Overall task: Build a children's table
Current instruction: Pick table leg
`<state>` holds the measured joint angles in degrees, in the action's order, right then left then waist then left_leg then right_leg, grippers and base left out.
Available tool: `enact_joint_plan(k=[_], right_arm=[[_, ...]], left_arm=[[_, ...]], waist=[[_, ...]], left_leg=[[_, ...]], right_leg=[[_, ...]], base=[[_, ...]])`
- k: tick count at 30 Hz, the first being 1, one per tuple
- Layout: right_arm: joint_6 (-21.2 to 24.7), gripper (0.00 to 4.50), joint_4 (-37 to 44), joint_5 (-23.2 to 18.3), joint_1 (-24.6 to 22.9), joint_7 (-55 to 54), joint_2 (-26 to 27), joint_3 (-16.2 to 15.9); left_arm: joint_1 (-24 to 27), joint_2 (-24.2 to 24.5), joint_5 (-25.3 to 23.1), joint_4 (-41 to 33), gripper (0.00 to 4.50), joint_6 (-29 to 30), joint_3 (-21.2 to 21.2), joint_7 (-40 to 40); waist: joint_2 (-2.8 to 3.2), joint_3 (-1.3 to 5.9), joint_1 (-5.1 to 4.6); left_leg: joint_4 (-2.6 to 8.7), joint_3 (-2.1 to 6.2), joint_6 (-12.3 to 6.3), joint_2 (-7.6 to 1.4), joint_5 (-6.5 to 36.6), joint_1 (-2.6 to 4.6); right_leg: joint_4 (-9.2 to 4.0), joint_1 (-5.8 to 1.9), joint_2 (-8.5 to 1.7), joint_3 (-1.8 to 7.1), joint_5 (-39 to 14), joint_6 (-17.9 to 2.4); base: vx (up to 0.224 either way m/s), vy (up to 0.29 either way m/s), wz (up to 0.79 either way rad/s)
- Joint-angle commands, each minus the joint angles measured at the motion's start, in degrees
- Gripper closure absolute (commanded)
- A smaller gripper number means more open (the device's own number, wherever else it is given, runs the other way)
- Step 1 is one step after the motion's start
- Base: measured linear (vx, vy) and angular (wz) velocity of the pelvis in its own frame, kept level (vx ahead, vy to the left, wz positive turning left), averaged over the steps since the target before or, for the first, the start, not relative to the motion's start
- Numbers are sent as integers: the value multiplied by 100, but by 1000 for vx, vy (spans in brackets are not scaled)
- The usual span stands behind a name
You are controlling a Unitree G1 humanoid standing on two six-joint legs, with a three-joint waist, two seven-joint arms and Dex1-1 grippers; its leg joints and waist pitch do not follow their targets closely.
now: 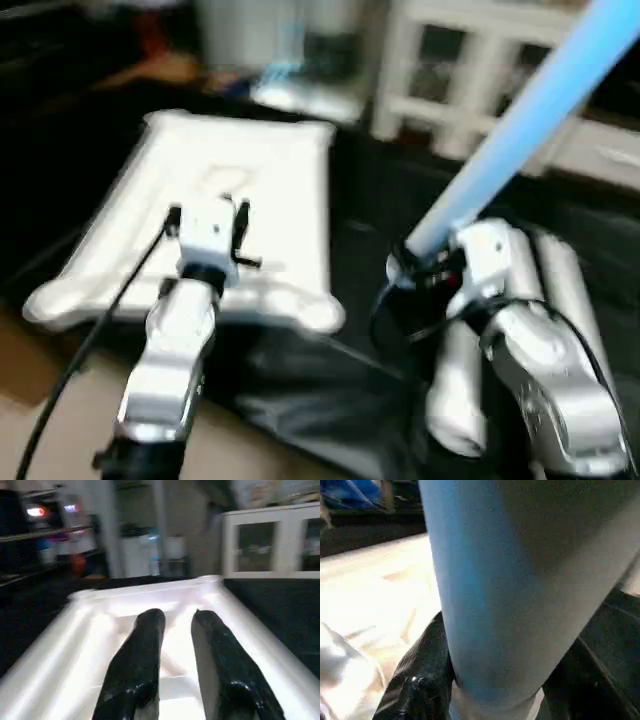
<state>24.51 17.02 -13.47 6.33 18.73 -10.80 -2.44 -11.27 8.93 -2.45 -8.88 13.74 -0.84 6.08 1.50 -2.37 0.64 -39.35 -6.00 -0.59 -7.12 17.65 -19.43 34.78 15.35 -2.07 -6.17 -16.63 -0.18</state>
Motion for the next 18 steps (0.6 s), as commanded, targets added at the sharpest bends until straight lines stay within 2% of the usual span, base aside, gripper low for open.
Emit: enact_joint_plan(k=[1,2,3,4,5,6,7,8,9,10,11,12,13,14,15,16,17,18], right_arm=[[-54,264,58,-90,-96,-175,-44,238],[-77,264,41,-75,-115,-250,-28,295],[-83,264,38,-86,-136,-308,-4,353],[-44,264,16,-50,-172,-434,27,424],[30,264,5,-31,-212,-565,65,504],[75,264,-6,6,-250,-683,92,575],[81,264,-4,0,-289,-754,131,652],[103,264,23,-35,-321,-763,157,709],[131,264,42,-49,-336,-765,162,741],[136,264,56,-39,-342,-764,164,752],[150,264,86,-27,-353,-758,162,769],[153,264,90,-23,-354,-757,158,773],[159,264,96,-14,-355,-767,141,783],[164,264,88,-37,-348,-788,105,808],[166,264,84,-44,-342,-794,100,815],[174,264,82,-50,-336,-815,99,820],[178,264,75,-62,-329,-832,98,829],[181,264,65,-62,-318,-844,98,831]], left_arm=[[-78,21,114,-37,337,109,-102,287],[-80,45,138,-28,337,155,-140,375],[-82,63,112,-5,337,146,-169,395],[-97,59,154,45,337,109,-173,445],[-118,49,161,91,337,108,-172,449],[-133,35,172,128,337,73,-167,431],[-137,6,218,149,337,68,-150,423],[-133,-8,247,151,337,98,-142,409],[-133,-12,254,170,337,124,-138,393],[-131,-9,258,183,337,128,-132,394],[-127,-8,264,210,337,140,-114,388],[-127,-10,261,220,337,145,-109,382],[-132,-16,238,249,337,155,-94,365],[-147,-40,223,280,337,137,-70,369],[-150,-40,218,281,337,133,-67,372],[-155,-32,204,285,337,128,-66,368],[-160,-35,191,294,337,126,-62,358],[-161,-41,193,301,337,133,-53,352]], waist=[[77,466,-267],[112,479,-83],[84,502,-81],[37,524,-91],[-334,464,-163],[-581,500,-107],[-589,548,216],[-673,552,284],[-633,528,256],[-527,481,286],[-461,458,307],[-403,433,287],[-241,337,152],[-44,302,48],[12,341,-268],[4,217,-248],[-125,139,-300],[-96,186,-287]], left_leg=[[625,886,-759,-1287,-2588,898],[317,655,-635,-1020,-5834,810],[207,522,-519,-813,-7508,769],[112,371,-348,-569,-8757,738],[-1,-41,-134,323,-7044,554],[-92,-159,-427,505,-4482,189],[-565,-53,-307,310,-540,-113],[-721,26,72,422,1131,-281],[-690,94,142,480,1191,-361],[-705,112,234,575,1146,-305],[-581,233,221,485,946,-271],[-480,303,149,420,786,-236],[-33,341,-185,355,650,92],[489,345,-444,176,897,413],[1059,309,-1028,-353,1312,220],[1208,126,-1082,-632,1356,101],[1263,-240,-917,-735,1779,182],[1298,-314,-691,-787,2159,292]], right_leg=[[636,987,-232,257,-297,57],[705,1193,-287,323,495,431],[635,1209,-283,343,1062,533],[465,1188,-264,386,1717,551],[-204,1140,-360,553,3656,69],[-220,726,-645,857,4139,54],[-693,591,-1398,1875,4361,-694],[-688,452,-1217,2014,3538,-1376],[-636,328,-1121,1989,3040,-1504],[-833,367,-982,2077,1725,-1445],[-979,357,-871,2230,272,-1467],[-1046,378,-795,2274,-505,-1370],[-1183,662,-301,2186,-2148,-700],[-894,980,141,1818,-2288,-254],[663,1341,198,651,-1451,-59],[1029,1351,-110,194,-1076,-287],[1058,1259,-251,-153,-760,-397],[1055,1122,-316,-248,-628,-366]], base=[[186,4,26],[167,7,15],[167,7,15],[0,0,0],[-175,1,14],[-175,1,14],[-133,32,32],[-46,68,-11],[-46,68,-11],[-53,75,-57],[-100,130,-49],[-100,130,-49],[-133,217,-48],[-185,221,-50],[-185,221,-50],[-221,209,-48],[-163,217,-43],[-163,217,-43]])
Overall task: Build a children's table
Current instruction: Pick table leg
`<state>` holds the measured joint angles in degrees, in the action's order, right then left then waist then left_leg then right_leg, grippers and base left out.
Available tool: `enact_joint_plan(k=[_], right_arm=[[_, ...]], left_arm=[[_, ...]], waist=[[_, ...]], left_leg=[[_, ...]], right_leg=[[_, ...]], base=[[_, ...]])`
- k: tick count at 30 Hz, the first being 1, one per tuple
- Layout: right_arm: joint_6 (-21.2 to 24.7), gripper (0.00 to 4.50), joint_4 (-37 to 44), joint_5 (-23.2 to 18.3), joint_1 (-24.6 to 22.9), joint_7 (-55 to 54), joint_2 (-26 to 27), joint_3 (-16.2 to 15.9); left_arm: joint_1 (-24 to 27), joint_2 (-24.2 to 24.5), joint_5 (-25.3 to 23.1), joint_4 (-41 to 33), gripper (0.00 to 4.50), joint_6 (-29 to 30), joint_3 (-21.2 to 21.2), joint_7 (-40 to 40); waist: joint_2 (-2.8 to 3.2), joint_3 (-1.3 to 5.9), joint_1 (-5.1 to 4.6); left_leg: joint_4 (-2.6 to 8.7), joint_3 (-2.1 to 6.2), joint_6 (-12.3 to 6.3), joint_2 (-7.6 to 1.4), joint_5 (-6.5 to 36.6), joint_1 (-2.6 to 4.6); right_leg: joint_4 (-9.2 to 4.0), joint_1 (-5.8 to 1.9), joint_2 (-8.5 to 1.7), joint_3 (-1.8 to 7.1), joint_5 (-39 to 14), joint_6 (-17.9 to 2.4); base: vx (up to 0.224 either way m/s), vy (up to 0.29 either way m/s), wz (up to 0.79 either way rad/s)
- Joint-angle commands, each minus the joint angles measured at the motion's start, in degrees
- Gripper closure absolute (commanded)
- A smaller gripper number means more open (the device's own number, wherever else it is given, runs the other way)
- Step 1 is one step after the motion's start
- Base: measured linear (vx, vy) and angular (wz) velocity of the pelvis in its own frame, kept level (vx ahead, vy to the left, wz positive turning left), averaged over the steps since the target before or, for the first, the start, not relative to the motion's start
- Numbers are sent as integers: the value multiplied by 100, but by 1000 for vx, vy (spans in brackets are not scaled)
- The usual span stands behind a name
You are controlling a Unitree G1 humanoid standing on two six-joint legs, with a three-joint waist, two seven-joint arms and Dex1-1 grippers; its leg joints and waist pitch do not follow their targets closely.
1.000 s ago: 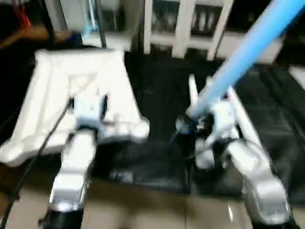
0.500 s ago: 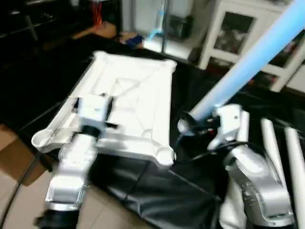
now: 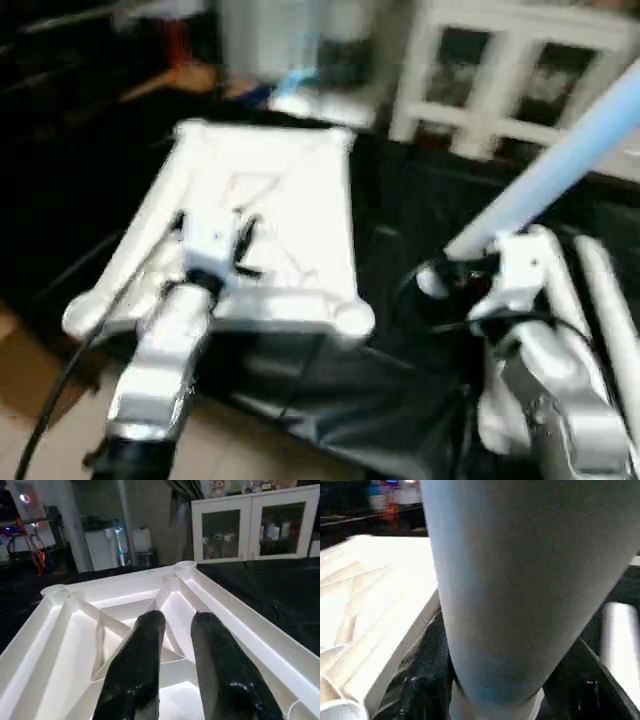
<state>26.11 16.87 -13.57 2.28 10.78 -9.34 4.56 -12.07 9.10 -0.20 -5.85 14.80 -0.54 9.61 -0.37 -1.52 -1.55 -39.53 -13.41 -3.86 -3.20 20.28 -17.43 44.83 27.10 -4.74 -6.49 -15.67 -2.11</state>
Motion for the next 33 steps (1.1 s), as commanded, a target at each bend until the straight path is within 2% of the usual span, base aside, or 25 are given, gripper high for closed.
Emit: enact_joint_plan(k=[1,2,3,4,5,7,9,10,11,12,13,15,16,18,20,21,22,23,24,25,27,29,31,32,33], right_arm=[[39,264,57,-40,116,-70,-26,133],[46,264,51,-43,126,-70,-22,136],[51,264,48,-45,133,-69,-18,139],[65,264,45,-48,148,-66,-12,143],[80,264,43,-48,171,-63,-7,137],[91,264,43,-43,181,-55,-5,130],[103,264,37,-31,186,-38,-26,122],[114,264,37,-47,190,-25,-34,115],[141,264,37,-33,195,-13,-60,73],[141,264,37,-33,195,-13,-60,73],[126,264,32,-19,201,1,-81,43],[133,264,31,-14,218,16,-101,5],[133,264,31,-14,218,16,-101,5],[184,264,15,-3,261,33,-95,5],[209,264,-22,34,304,41,-127,5],[208,264,-43,60,321,35,-146,4],[206,264,-71,76,341,34,-162,12],[188,264,-105,74,368,39,-179,47],[198,264,-120,71,378,43,-193,59],[219,264,-143,45,394,51,-200,85],[254,264,-166,5,413,45,-206,102],[275,264,-177,4,424,27,-217,103],[270,264,-187,6,436,24,-222,103],[253,264,-191,14,443,26,-223,99],[235,264,-192,22,447,29,-222,96]], left_arm=[[-74,-29,-50,4,337,29,-99,-40],[-73,-29,-45,4,337,32,-103,-48],[-72,-30,-40,4,337,35,-106,-54],[-69,-28,-34,2,337,34,-109,-67],[-61,-23,-29,-5,337,20,-92,-86],[-55,-26,-29,-7,337,17,-67,-118],[-53,-33,-74,-5,337,18,-49,-187],[-55,-60,-93,1,337,58,-10,-246],[-58,-10,-311,-13,337,59,-25,-383],[-58,-10,-311,-13,337,59,-25,-383],[-59,-3,-373,-12,337,67,-35,-420],[-61,-33,-375,-12,337,105,-35,-446],[-61,-34,-374,-12,337,105,-35,-446],[-70,-172,-239,-42,337,168,33,-556],[-90,-222,-255,-70,337,164,34,-658],[-95,-225,-239,-78,337,144,23,-640],[-95,-216,-205,-98,337,117,3,-586],[-89,-222,-128,-145,337,238,7,-535],[-74,-267,-5,-177,337,230,54,-495],[-58,-310,90,-218,337,202,107,-486],[-53,-342,78,-244,337,138,153,-535],[-56,-350,61,-239,337,137,159,-543],[-63,-345,37,-227,337,135,149,-527],[-66,-342,34,-228,337,137,137,-503],[-68,-334,19,-230,337,141,122,-486]], waist=[[-12,165,-81],[-166,327,127],[-367,468,338],[-165,381,358],[-335,252,259],[-375,231,274],[-298,194,269],[-109,189,147],[70,90,-141],[196,169,-91],[215,217,-41],[431,229,-227],[434,265,-242],[375,472,-297],[234,461,-232],[83,461,-217],[-102,488,-201],[-315,540,22],[-349,399,77],[-264,357,91],[-93,255,62],[-25,164,-17],[4,-7,-101],[66,-31,-165],[173,-64,-148]], left_leg=[[1409,144,424,-1252,2086,292],[900,-88,1511,-940,1801,365],[-134,112,1313,-395,1548,-84],[-936,1058,1043,-209,660,-669],[-880,1156,1054,-92,119,-786],[-599,1059,894,77,-89,-391],[-39,998,635,31,-351,-219],[448,988,424,-195,105,70],[1181,1161,93,-917,1929,88],[1404,1349,206,-1164,2629,-122],[1453,1546,294,-1122,3231,-274],[1322,1826,1178,-1350,1877,-28],[1276,1949,1190,-1419,917,64],[903,2135,313,-1331,-3770,282],[872,2121,-823,-1146,-5606,228],[820,1972,-1101,-788,-5187,38],[586,1691,-913,-482,-4339,-270],[463,1189,-568,-147,-2286,-770],[484,1018,9,-255,-1053,-628],[559,1002,243,-313,-841,-591],[845,958,596,-637,100,-471],[964,944,760,-805,1773,-305],[896,937,935,-840,3485,127],[978,1009,1023,-882,4152,243],[1413,1039,1064,-1022,4827,45]], right_leg=[[-148,-167,-178,-210,-574,-215],[-744,-328,-726,403,-1344,-511],[-1405,-828,-1491,1332,-1625,-698],[-1543,-1120,-1685,1801,-2030,-818],[-1564,-1071,-1058,1556,-2037,-770],[-1695,-820,-441,1435,-1931,-957],[-1844,-683,59,1603,-2821,-568],[-1803,-454,321,1540,-3355,-168],[-1011,-114,556,943,-2353,-45],[-564,-350,383,739,-1289,-162],[-574,-552,224,471,137,-201],[-705,-531,155,294,424,-211],[-627,-438,162,263,129,-150],[-434,-287,135,304,-643,226],[-655,-413,-11,528,-372,260],[-1080,-655,-163,761,204,189],[-1309,-886,-371,921,768,281],[-1316,-1275,-598,956,2197,762],[-1409,-991,-607,870,2307,1250],[-1384,-1015,-573,787,1979,1179],[-1412,-952,-268,599,-139,475],[-1508,-861,-203,555,-2458,-112],[-1759,-606,-81,304,-3820,-141],[-1731,-726,19,92,-3533,-40],[-1242,-1080,101,14,-2635,4]], base=[[-73,171,-52],[-39,141,-54],[-39,141,-54],[-36,145,-60],[-58,169,-73],[-76,187,-68],[-105,255,-44],[-113,320,-42],[-170,324,-57],[-170,324,-57],[-199,286,-49],[-76,262,-17],[2,192,-15],[-24,98,-28],[-44,-44,-38],[-57,-87,-40],[-93,-123,-41],[-117,-123,-21],[-117,-123,-21],[-119,-95,-8],[-107,-55,-11],[-103,5,-5],[-104,28,-4],[-74,56,-8],[-74,56,-8]])
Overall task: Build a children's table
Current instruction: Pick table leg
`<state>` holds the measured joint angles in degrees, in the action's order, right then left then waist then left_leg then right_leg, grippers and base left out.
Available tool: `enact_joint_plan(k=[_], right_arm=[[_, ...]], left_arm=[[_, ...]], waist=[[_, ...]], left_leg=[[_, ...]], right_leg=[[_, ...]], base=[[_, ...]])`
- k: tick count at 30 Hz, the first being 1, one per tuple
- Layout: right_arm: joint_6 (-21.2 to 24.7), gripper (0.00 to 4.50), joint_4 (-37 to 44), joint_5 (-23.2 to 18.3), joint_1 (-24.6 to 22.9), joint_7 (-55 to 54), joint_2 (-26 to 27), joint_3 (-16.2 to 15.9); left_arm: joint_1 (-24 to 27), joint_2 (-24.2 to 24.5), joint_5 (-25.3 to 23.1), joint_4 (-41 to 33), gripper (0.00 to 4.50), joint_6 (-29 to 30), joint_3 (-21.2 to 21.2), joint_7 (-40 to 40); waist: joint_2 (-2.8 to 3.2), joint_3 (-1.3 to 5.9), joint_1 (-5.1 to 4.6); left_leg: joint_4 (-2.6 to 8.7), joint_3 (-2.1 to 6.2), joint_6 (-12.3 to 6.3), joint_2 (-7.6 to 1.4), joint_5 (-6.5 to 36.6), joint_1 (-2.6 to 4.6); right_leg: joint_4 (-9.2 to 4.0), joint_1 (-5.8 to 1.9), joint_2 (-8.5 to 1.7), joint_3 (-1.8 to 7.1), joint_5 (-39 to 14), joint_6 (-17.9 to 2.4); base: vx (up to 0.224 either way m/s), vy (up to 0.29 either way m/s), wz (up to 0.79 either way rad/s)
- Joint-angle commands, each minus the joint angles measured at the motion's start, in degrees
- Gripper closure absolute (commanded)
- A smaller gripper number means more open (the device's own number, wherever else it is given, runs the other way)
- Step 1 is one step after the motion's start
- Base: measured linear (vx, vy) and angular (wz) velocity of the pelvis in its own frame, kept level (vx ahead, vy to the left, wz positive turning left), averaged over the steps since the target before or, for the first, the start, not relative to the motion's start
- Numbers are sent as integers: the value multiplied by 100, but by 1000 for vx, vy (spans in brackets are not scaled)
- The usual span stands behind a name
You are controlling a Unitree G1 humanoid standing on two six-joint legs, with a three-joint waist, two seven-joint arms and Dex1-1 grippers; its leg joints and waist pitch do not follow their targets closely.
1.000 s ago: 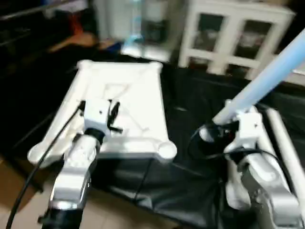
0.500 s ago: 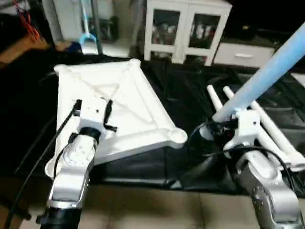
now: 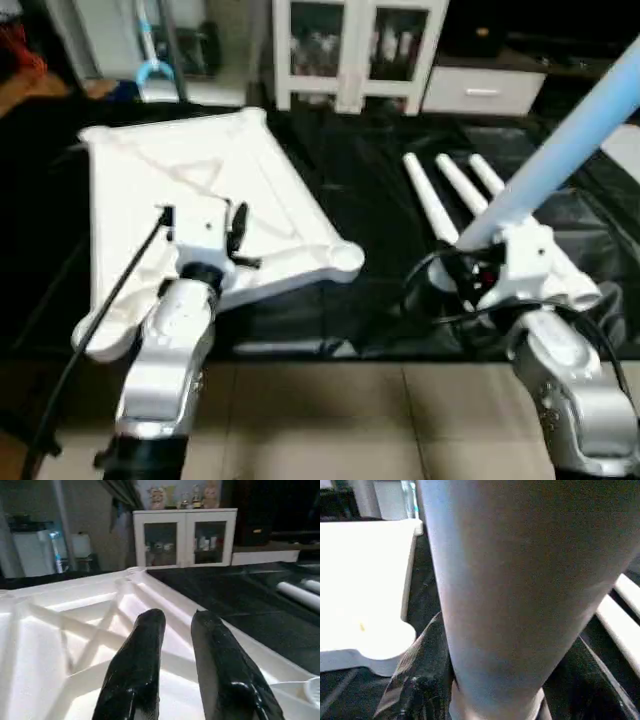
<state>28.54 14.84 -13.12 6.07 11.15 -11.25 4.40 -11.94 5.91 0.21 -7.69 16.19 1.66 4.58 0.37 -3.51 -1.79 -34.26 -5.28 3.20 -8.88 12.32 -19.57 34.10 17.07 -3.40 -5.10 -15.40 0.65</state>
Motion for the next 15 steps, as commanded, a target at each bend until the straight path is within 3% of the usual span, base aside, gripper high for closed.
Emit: enact_joint_plan(k=[1,2,3,4,5,6,7,8,9,10,11,12,13,14,15], right_arm=[[-11,264,11,-22,68,-8,-30,112],[-43,264,17,-18,63,-4,-32,123],[-49,264,19,-17,60,-3,-36,126],[-58,264,23,-5,56,-8,-48,127],[-72,264,29,25,48,-6,-75,122],[-72,264,29,25,48,-6,-75,122],[-72,264,29,25,48,-6,-75,122],[-76,264,33,50,43,-3,-92,117],[-78,264,37,62,39,1,-96,115],[-83,264,41,76,36,3,-100,113],[-87,264,46,88,35,-5,-102,104],[-87,264,46,88,35,-5,-102,104],[-97,264,50,112,32,-10,-126,89],[-108,264,50,145,28,-16,-155,67],[-108,264,50,145,28,-16,-155,67]], left_arm=[[-82,-15,-28,-47,337,1,-102,18],[-92,-22,-84,-47,337,1,-146,13],[-95,-24,-98,-46,337,-2,-158,9],[-98,-26,-80,-51,337,12,-171,5],[-103,-3,-91,-55,337,38,-214,11],[-103,-3,-91,-55,337,38,-214,11],[-103,-3,-91,-55,337,38,-214,11],[-107,9,-92,-52,337,27,-233,24],[-107,11,-88,-50,337,28,-235,26],[-110,11,-80,-45,337,26,-234,28],[-113,9,-73,-39,337,27,-223,41],[-113,9,-73,-39,337,27,-223,41],[-118,4,-80,-32,337,32,-224,47],[-121,2,-75,-28,337,36,-229,64],[-121,2,-75,-28,337,36,-229,64]], waist=[[100,134,-124],[90,52,22],[-35,136,175],[-261,172,104],[-374,47,203],[-327,135,253],[-296,176,421],[-266,231,418],[-117,279,409],[86,344,251],[272,435,-173],[232,544,-201],[192,536,-236],[124,504,-248],[101,478,-243]], left_leg=[[887,226,358,-454,5623,258],[1342,51,178,-582,6063,-49],[989,-138,-92,-523,5354,205],[450,-242,-99,-279,4559,433],[-790,-358,-358,-15,2152,344],[-908,-117,-511,-65,1313,-146],[-761,-29,-524,-69,902,-444],[-425,-81,-636,-48,751,-312],[-174,-122,-648,-62,553,-189],[332,35,-762,-288,605,376],[585,796,-1429,-796,1256,1043],[406,942,-2222,-850,895,1172],[366,912,-2508,-822,540,1128],[389,791,-2809,-759,-72,1043],[439,684,-2848,-687,-237,972]], right_leg=[[-168,-76,-33,-125,-2661,-272],[674,-451,-16,-105,-1371,-184],[405,-308,-201,252,-2102,-122],[-334,-50,-416,454,-3722,-173],[-1176,57,-1044,848,-6541,-423],[-1102,-474,-1287,1107,-6417,-575],[-909,-737,-1092,1052,-5367,-677],[-792,-750,-702,861,-4046,-993],[-729,-738,-491,676,-3342,-1120],[-452,-405,-59,289,-1957,-1005],[471,321,113,118,-1348,-604],[818,627,-4,132,-883,6],[882,755,-56,141,-647,242],[978,955,-120,156,-294,442],[974,997,-128,163,-101,443]], base=[[-43,53,-11],[-61,11,-6],[-61,11,-6],[36,-90,3],[125,-58,-8],[125,-58,-8],[131,38,-10],[136,29,20],[136,29,20],[122,49,31],[164,45,13],[164,45,13],[195,13,-4],[175,8,-11],[175,8,-11]])
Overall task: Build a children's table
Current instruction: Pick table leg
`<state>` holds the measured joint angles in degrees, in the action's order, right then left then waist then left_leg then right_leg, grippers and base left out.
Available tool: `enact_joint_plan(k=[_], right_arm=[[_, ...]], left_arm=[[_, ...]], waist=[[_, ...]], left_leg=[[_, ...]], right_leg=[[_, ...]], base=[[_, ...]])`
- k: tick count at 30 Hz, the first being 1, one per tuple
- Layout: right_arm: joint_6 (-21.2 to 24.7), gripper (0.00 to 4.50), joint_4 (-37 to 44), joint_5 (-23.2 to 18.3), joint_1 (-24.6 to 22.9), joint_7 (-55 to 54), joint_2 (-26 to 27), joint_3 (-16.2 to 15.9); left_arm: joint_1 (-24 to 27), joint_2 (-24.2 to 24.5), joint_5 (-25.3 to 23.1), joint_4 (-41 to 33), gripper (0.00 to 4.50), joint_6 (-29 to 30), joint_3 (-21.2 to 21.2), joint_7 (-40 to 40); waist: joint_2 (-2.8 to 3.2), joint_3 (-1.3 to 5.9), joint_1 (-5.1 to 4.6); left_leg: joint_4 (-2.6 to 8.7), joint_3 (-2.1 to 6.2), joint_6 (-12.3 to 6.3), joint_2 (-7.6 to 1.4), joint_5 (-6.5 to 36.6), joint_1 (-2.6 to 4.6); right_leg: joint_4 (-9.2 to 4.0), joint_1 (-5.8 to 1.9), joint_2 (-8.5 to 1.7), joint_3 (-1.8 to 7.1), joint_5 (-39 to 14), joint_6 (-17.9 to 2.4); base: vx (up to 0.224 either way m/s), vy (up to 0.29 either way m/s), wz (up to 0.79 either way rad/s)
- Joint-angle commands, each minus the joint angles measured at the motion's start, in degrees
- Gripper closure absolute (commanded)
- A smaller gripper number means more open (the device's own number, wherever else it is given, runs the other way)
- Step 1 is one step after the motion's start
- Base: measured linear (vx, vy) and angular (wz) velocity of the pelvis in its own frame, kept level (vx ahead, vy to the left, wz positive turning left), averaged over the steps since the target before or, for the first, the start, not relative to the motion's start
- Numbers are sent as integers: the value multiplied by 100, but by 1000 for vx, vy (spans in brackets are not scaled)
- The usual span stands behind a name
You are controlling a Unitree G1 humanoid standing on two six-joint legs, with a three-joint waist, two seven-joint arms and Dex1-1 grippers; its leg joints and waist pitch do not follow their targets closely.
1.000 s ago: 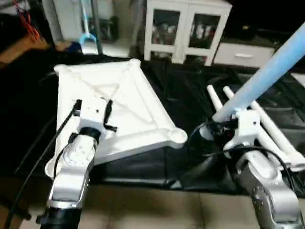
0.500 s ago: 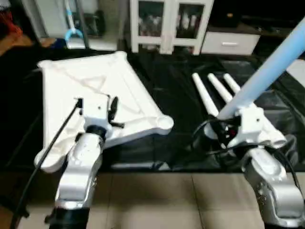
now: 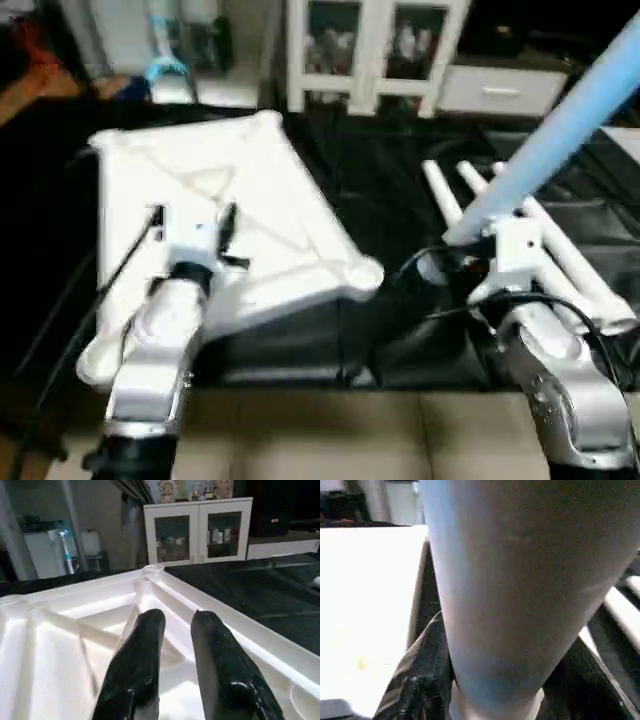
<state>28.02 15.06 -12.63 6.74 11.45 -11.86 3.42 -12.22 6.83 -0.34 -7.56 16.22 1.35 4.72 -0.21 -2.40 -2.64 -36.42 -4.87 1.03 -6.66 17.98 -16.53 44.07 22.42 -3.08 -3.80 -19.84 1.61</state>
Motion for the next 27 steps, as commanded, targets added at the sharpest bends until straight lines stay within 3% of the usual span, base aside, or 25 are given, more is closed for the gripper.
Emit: enact_joint_plan(k=[1,2,3,4,5,6,7,8,9,10,11,12,13,14,15,16,17,18,19,20,21,23,24,25,27], right_arm=[[-63,264,25,113,-43,-43,-110,156],[-58,264,15,116,-45,-49,-118,168],[-63,264,6,123,-42,-53,-130,165],[-64,264,4,124,-41,-54,-132,164],[-78,264,-2,106,-33,-88,-115,206],[-85,264,-5,71,-20,-94,-99,239],[-91,264,-6,41,-9,-96,-84,264],[-90,264,-6,39,-7,-91,-86,265],[-84,264,-8,16,9,-49,-104,277],[-75,264,-6,-59,37,54,-120,286],[-81,264,-3,-91,51,110,-136,284],[-75,264,8,-168,66,211,-162,286],[-80,264,33,-243,77,353,-217,252],[-84,264,50,-286,82,446,-257,224],[-75,264,64,-320,85,513,-282,204],[-69,264,74,-343,87,560,-299,189],[-58,264,81,-420,102,686,-325,168],[-55,264,75,-591,139,868,-308,175],[-20,264,63,-752,199,1012,-276,204],[15,264,25,-891,261,1157,-256,219],[21,264,-14,-971,320,1306,-277,205],[73,264,-101,-1048,434,1452,-316,205],[116,264,-239,-1152,579,1683,-393,205],[116,264,-239,-1152,579,1683,-393,205],[219,264,-424,-1365,772,2006,-524,251]], left_arm=[[-94,-90,-23,-38,337,34,-202,49],[-97,-95,-25,-38,337,35,-213,52],[-100,-95,-42,-38,337,34,-223,60],[-101,-95,-44,-38,337,34,-224,61],[-102,-101,-51,-40,337,17,-240,69],[-100,-108,-43,-44,337,14,-248,76],[-98,-112,-34,-47,337,13,-252,80],[-97,-113,-30,-48,337,15,-254,82],[-90,-119,11,-63,337,35,-277,102],[-74,-110,70,-69,337,48,-333,178],[-63,-95,93,-70,337,59,-370,233],[-37,-72,154,-78,337,107,-423,349],[1,-99,326,-98,307,153,-408,517],[26,-123,449,-114,301,186,-389,627],[41,-126,543,-142,301,229,-389,724],[52,-128,608,-162,301,259,-390,791],[75,-70,790,-216,280,378,-453,1063],[98,67,957,-274,265,524,-577,1424],[101,215,1058,-302,256,588,-681,1724],[109,374,1154,-299,256,618,-773,2039],[110,514,1221,-284,253,680,-838,2285],[74,723,1208,-238,247,729,-938,2559],[50,1037,1200,-234,234,846,-1106,2956],[50,1037,1200,-234,227,846,-1106,2956],[35,1419,1280,-328,221,1043,-1296,3482]], waist=[[-40,329,-166],[-400,335,27],[-489,352,162],[-379,413,147],[-367,389,168],[-370,361,146],[-173,237,177],[-133,210,177],[94,197,134],[420,250,44],[396,358,-146],[340,451,-103],[322,486,72],[208,574,71],[125,590,49],[23,573,30],[-323,490,177],[-269,470,254],[-168,466,283],[-108,427,241],[-57,356,179],[-33,266,135],[-40,237,115],[-41,226,95],[-49,196,94]], left_leg=[[720,349,-2399,-696,-644,519],[442,141,-2048,128,53,-281],[104,-19,-1820,404,531,-605],[-776,88,-1266,267,433,-672],[-858,97,-778,175,49,-903],[-860,73,-685,102,-66,-952],[-766,49,-498,-105,-501,-875],[-641,26,-511,-223,-676,-859],[-13,20,-265,-443,-751,-601],[513,225,-426,-557,-603,-280],[473,648,-1010,-1010,-884,277],[341,781,-1312,-1103,-2162,363],[3,659,-1237,-1023,-5817,311],[-165,556,-742,-767,-8951,380],[-188,564,-655,-616,-9217,485],[-229,531,-635,-429,-8738,496],[-102,91,-820,116,-4694,-385],[60,81,-891,-31,-2607,-609],[130,84,-820,-110,-2028,-590],[252,77,-732,-217,-1423,-538],[341,81,-698,-324,-1012,-470],[410,58,-723,-414,-170,-377],[445,3,-625,-458,515,-333],[471,-17,-527,-468,791,-349],[519,-86,-158,-501,1257,-317]], right_leg=[[-369,391,-226,132,993,14],[-1025,-409,-429,475,1279,162],[-1335,-792,-754,774,-12,492],[-1576,-922,-1404,889,-1445,359],[-1475,-1015,-1309,546,-1318,467],[-1542,-1041,-1399,453,-1096,336],[-1791,-920,-1557,65,-1334,-278],[-1906,-896,-1541,-107,-1672,-553],[-1734,-885,-872,-147,-1894,-1037],[-1230,-843,-135,-491,-1138,-805],[-445,-53,0,-247,-221,-591],[-340,75,-76,-115,98,-391],[-365,259,-222,135,1120,91],[-608,279,-281,322,2197,452],[-755,390,-326,422,2480,438],[-896,450,-382,511,2821,248],[-940,-290,-575,715,4561,-408],[-981,-487,-802,765,5013,-658],[-988,-482,-800,711,4807,-798],[-1001,-442,-640,595,3929,-1175],[-1050,-356,-511,486,2618,-1550],[-1157,-262,-472,450,1079,-1823],[-1224,-227,-473,443,277,-1804],[-1231,-239,-483,441,-55,-1742],[-1294,-173,-477,460,-729,-1482]], base=[[176,-7,-10],[154,-45,12],[154,-45,12],[159,-45,40],[190,-21,48],[190,-21,48],[188,-14,45],[211,43,34],[211,43,34],[245,94,11],[242,90,6],[242,90,6],[219,75,14],[60,66,2],[60,66,2],[-85,39,-4],[0,0,0],[0,0,0],[0,0,0],[0,0,0],[0,0,0],[0,0,0],[0,0,0],[-66,-21,10],[-90,-16,6]])
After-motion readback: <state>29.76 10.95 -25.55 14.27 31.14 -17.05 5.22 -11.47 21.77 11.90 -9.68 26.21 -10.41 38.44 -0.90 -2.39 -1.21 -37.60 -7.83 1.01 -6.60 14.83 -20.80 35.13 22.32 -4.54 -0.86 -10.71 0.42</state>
